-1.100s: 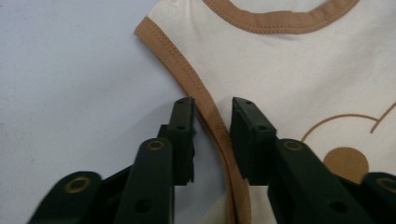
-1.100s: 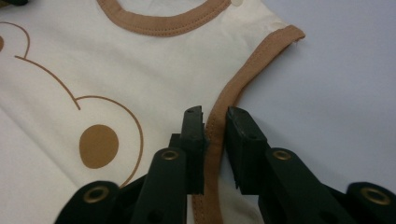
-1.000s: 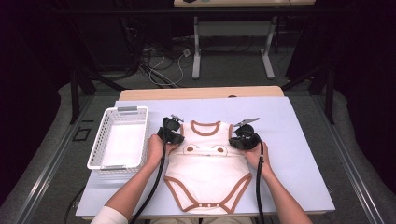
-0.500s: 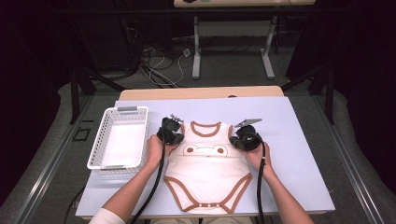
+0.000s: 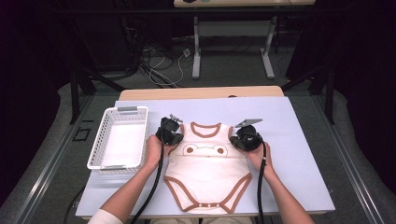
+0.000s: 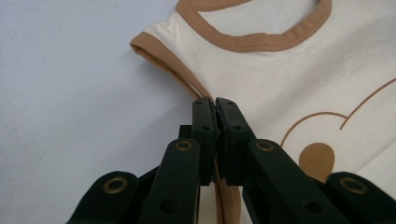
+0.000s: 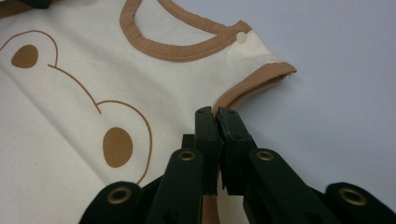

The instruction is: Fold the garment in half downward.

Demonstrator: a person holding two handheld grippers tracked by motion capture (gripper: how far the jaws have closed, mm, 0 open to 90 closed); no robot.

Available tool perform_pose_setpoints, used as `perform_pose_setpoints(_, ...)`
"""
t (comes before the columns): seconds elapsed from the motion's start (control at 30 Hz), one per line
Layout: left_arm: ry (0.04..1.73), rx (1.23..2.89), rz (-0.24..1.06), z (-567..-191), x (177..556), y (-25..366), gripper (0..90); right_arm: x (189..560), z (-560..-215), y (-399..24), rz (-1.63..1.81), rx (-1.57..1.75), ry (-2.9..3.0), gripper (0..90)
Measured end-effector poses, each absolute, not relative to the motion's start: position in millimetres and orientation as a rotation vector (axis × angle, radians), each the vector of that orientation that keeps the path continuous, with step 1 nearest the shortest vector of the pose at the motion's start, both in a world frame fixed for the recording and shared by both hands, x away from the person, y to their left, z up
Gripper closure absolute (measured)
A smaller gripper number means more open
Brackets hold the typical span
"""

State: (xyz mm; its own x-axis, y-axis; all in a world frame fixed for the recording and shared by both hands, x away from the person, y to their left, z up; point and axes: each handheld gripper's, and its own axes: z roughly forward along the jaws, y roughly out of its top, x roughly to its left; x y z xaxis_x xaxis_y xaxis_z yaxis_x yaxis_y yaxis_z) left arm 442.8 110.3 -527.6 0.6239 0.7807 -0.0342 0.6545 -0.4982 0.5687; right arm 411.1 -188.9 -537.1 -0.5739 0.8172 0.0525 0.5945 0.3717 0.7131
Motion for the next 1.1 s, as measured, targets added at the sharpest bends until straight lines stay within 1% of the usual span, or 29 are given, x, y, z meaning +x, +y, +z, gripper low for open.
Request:
perform_pose_setpoints(0.27, 1.101, 2.290, 0.320, -520, 438, 114, 86.7, 407, -530, -191, 1.030, 1.216, 2.315, 87.0)
perform_pose_setpoints(0.63, 1.064, 2.256, 0.328, -506, 420, 119, 86.6, 395, -516, -195, 1.054, 1.152, 2.294, 87.0)
perform_pose_setpoints(1.1, 1.011, 2.233, 0.296, -497, 394, 126, 86.4, 365, -501, -198, 1.043, 1.062, 2.313, 86.7)
